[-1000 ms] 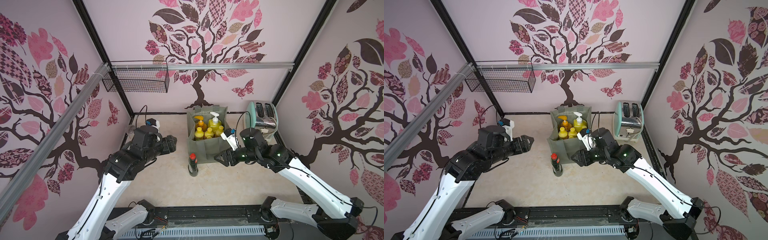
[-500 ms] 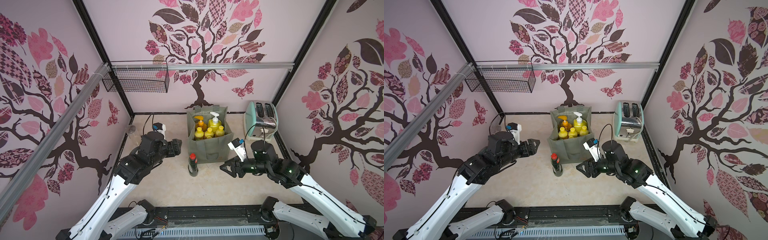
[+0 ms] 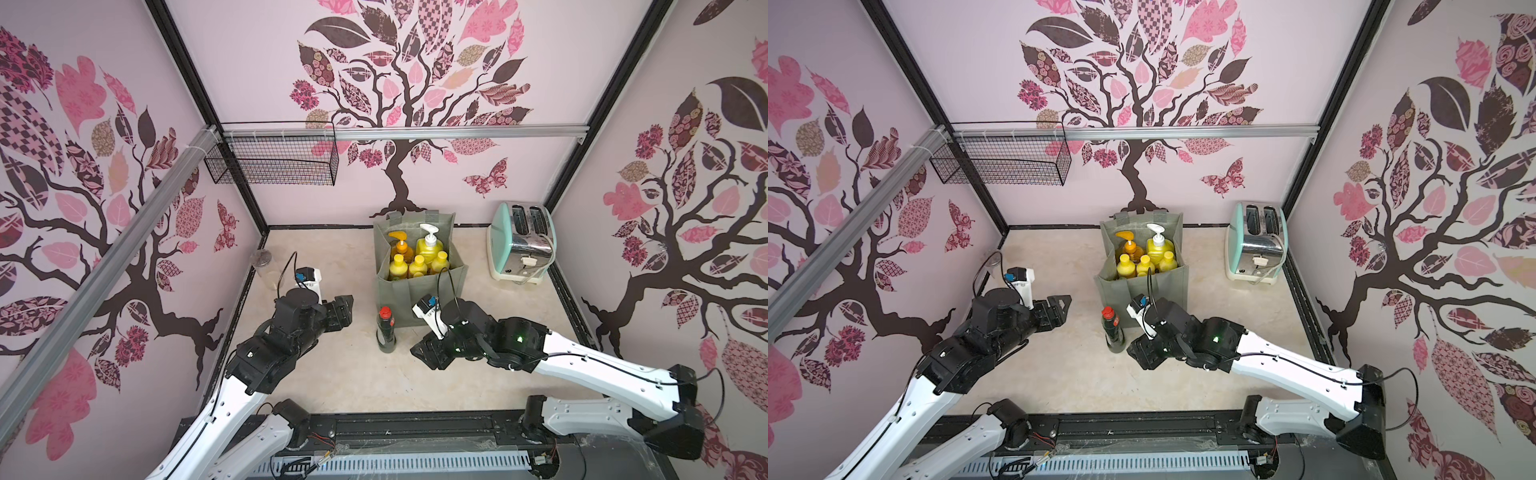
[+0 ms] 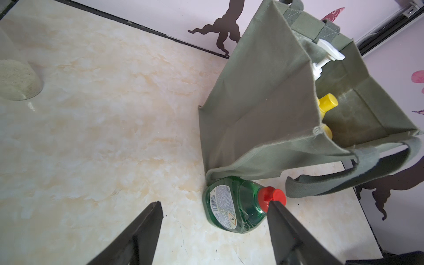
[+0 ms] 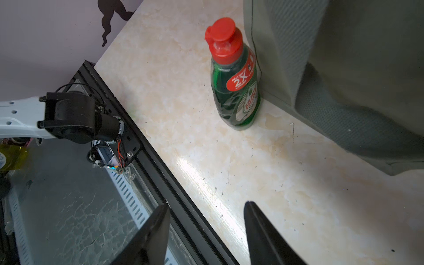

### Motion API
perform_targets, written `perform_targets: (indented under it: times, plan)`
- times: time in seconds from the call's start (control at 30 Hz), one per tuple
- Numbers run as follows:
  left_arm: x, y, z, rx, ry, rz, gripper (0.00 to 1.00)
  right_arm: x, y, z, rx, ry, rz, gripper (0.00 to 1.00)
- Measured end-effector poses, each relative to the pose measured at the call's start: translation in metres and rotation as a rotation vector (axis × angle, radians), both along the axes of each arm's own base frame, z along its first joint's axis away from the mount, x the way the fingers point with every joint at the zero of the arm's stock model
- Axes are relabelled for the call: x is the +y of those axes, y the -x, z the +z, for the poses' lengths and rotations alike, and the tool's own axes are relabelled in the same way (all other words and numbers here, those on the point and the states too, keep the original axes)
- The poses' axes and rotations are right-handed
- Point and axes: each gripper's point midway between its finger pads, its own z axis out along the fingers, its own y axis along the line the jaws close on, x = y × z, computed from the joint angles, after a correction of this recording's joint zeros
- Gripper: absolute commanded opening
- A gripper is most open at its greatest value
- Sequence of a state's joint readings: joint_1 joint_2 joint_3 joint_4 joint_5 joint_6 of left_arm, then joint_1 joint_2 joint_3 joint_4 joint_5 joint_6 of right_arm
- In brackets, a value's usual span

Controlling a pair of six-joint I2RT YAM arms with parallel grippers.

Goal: Pack dish soap into the shopping bag
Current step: Pick up the bottle of dish soap at the center of the board.

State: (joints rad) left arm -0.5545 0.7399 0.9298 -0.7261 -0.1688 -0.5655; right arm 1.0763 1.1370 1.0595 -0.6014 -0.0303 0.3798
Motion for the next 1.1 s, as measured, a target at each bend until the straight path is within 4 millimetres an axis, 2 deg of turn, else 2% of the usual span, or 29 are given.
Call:
perform_targets:
  times: [0.13,0.3,0.4,0.53,0.63,0.77,0.9,1.1]
  plan:
    - [0.012,0.006,-0.011,-0.012,-0.010,0.027,0.77,0.005,-0.010,0.014,-0.047,-0.030,-0.032,0.54]
    - [0.019,0.013,-0.021,-0.019,-0.027,0.023,0.77,0.020,-0.020,0.041,-0.100,-0.088,-0.047,0.47]
    - [0.021,0.014,-0.017,-0.043,-0.036,0.022,0.76,0.040,-0.015,0.056,-0.131,-0.100,-0.022,0.45]
    - [0.021,0.012,-0.010,-0.065,-0.050,0.013,0.76,0.065,-0.005,0.065,-0.150,-0.105,0.013,0.50]
    - [0.019,0.006,-0.011,-0.066,-0.067,0.009,0.76,0.071,-0.014,0.057,-0.171,-0.079,-0.022,0.55]
    - [0.019,0.000,-0.012,-0.061,-0.059,0.011,0.75,0.072,-0.032,0.035,-0.203,0.002,-0.095,0.63]
    - [0.013,0.001,-0.010,-0.063,-0.040,-0.016,0.75,0.074,-0.045,0.012,-0.227,0.081,-0.140,0.63]
    - [0.009,0.004,-0.008,-0.070,-0.019,-0.040,0.75,0.078,-0.062,-0.006,-0.240,0.121,-0.182,0.62]
